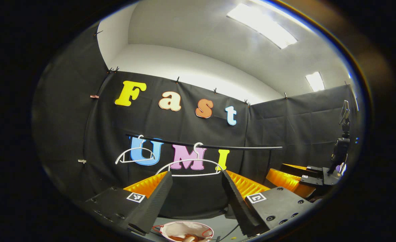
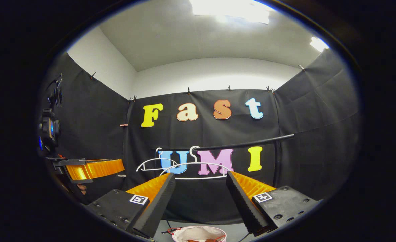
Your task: Grasp the clothes on the hanger with both hands and then place them into the laundry hamper below.
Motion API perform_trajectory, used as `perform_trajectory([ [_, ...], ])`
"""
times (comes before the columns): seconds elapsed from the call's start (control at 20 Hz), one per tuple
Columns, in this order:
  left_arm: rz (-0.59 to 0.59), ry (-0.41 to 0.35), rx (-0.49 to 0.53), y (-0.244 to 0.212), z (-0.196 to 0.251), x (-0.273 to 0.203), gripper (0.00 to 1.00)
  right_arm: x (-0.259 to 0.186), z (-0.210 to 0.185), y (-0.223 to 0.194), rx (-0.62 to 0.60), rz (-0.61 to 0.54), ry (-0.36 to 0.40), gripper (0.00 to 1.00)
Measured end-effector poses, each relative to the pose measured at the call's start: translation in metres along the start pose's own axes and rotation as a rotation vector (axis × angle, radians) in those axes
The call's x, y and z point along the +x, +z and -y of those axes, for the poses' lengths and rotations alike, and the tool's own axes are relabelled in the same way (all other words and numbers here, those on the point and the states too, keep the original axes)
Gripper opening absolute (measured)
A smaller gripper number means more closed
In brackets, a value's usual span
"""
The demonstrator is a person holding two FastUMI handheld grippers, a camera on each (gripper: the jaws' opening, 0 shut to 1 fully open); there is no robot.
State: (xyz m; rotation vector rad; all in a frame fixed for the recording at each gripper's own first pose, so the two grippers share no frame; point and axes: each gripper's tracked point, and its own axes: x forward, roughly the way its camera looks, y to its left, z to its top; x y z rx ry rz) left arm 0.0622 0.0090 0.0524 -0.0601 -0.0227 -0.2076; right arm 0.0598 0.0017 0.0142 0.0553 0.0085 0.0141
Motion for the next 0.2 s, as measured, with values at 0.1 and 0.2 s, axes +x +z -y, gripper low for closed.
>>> perform_trajectory([
  [0.1,-0.001,-0.007,0.007,0.0009,0.0007,0.0019,0.94,0.0029,-0.0005,0.0038,0.012,0.007,-0.003,0.98],
  [0.2,0.002,-0.012,0.009,0.0019,0.0000,0.0008,0.93,0.0046,-0.0024,0.0066,0.011,0.021,-0.004,0.98],
])
